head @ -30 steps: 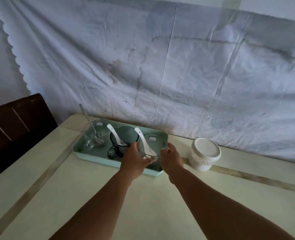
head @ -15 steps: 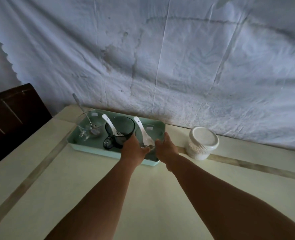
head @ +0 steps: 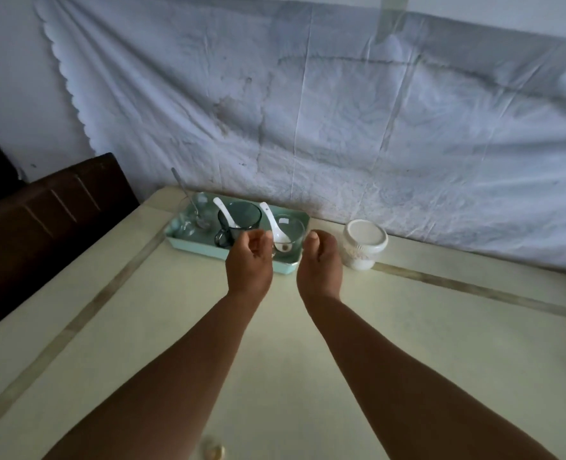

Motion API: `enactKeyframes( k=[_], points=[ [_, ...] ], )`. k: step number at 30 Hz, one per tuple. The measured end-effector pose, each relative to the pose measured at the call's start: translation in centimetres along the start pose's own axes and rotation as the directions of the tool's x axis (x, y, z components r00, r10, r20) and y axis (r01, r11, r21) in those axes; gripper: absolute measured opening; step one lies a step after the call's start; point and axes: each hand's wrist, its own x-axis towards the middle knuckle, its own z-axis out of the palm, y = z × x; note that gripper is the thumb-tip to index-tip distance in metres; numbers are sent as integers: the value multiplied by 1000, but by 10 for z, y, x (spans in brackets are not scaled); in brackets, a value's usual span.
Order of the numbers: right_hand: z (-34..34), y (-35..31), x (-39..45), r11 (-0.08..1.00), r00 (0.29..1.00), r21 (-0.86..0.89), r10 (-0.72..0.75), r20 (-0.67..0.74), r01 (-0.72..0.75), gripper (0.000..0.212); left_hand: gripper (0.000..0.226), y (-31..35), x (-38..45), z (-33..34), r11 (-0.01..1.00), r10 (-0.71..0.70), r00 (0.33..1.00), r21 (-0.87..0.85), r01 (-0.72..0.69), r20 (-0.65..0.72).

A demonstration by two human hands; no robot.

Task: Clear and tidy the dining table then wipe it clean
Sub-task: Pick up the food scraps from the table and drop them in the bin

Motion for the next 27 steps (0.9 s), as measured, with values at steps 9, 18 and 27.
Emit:
enactKeyframes(
  k=[9, 18, 27],
  points=[
    [-39, 8, -117, 999, 970, 39, 21, 241, -31, 23, 20, -12, -127, -65, 992, -108, 989, 47, 114, -106],
    [-54, 52, -206, 967, 773, -252, 181, 608, -28, 31, 27, -79, -245, -102, 874, -362, 921, 291, 390, -146],
    [-31, 87, -222, 812, 674, -540, 273, 686, 221, 44, 31, -119, -256, -109, 733, -385, 913, 557, 390, -133]
  ],
)
